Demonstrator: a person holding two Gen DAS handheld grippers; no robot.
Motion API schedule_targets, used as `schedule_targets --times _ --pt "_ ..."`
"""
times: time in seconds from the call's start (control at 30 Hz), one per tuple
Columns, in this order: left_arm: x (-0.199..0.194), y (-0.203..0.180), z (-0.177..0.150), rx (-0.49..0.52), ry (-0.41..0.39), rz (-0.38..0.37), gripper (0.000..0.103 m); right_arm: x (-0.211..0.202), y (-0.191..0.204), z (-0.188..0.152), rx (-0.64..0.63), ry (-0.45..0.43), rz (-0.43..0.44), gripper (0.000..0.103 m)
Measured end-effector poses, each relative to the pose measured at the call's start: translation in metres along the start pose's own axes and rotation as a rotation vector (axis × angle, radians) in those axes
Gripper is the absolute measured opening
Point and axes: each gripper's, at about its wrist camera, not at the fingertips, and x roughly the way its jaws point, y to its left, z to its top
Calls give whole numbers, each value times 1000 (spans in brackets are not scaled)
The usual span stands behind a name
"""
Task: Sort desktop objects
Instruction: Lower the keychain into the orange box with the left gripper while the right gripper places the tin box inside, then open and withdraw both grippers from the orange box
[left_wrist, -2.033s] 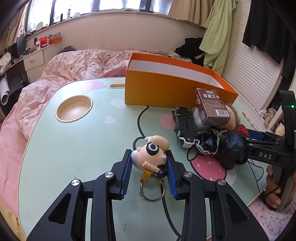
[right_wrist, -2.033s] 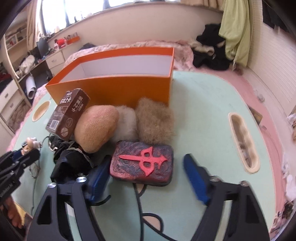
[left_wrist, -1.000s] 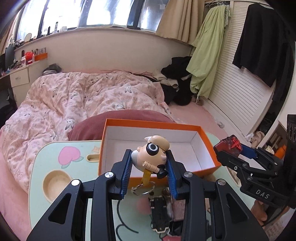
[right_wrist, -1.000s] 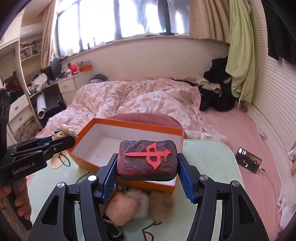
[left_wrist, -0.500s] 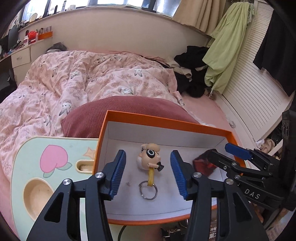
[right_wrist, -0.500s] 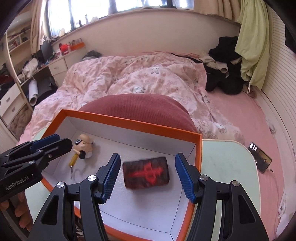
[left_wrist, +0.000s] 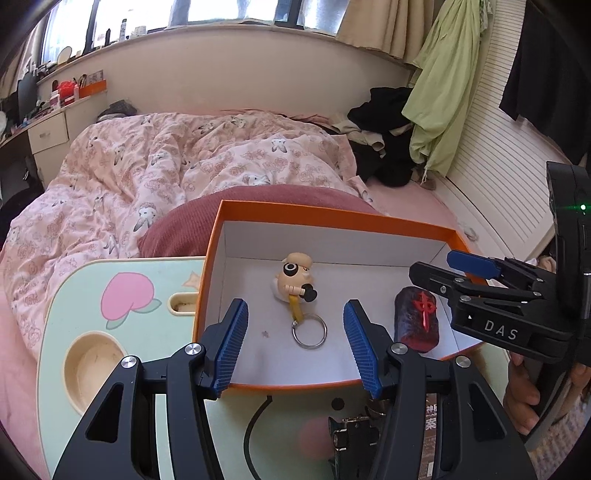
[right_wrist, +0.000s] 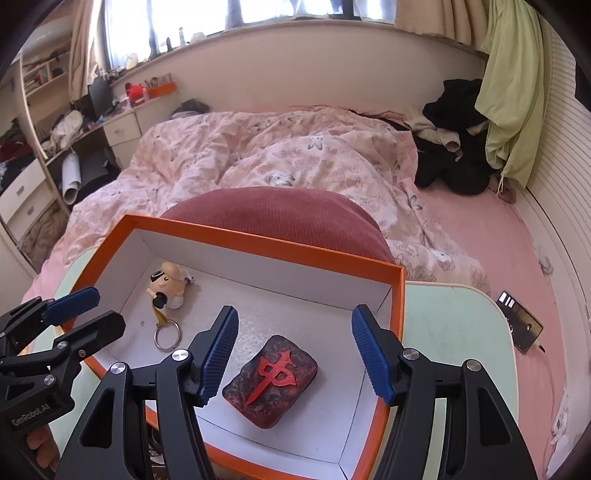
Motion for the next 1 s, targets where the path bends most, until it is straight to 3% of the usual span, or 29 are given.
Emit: schedule_targets --times 0.13,0.23,0.27,0.33,0.43,0.6,0.7,0.83,0.93,1.0 --pt "-6 -2 -2 -11 -6 -24 55 3 1 -1 -20 3 -64 64" --pt "-25 -1 -5 -16 -62 -17 56 -7 -4 -7 3 -9 -50 64" --pt "-35 0 -9 -17 -86 -12 60 -16 -5 -10 14 -22 -39 65" --pt "-54 2 -19 -18 -111 -4 86 -39 -6 -20 26 -57 -29 71" --pt "-76 5 -40 -4 -121 15 86 -77 -7 -45 48 -107 -44 80" --pt "-88 9 -96 8 -78 40 86 -109 -11 -109 80 -62 -45 84" --pt "-76 6 -123 15 13 43 86 -107 -9 -141 86 -12 -59 84" --pt "-67 1 -143 16 48 76 86 -94 -4 -162 105 45 -17 84" --pt "-66 -2 -145 32 47 132 86 -83 3 -169 105 57 -62 85" --pt "-63 -6 -147 57 50 165 89 -81 14 -171 61 61 -99 94"
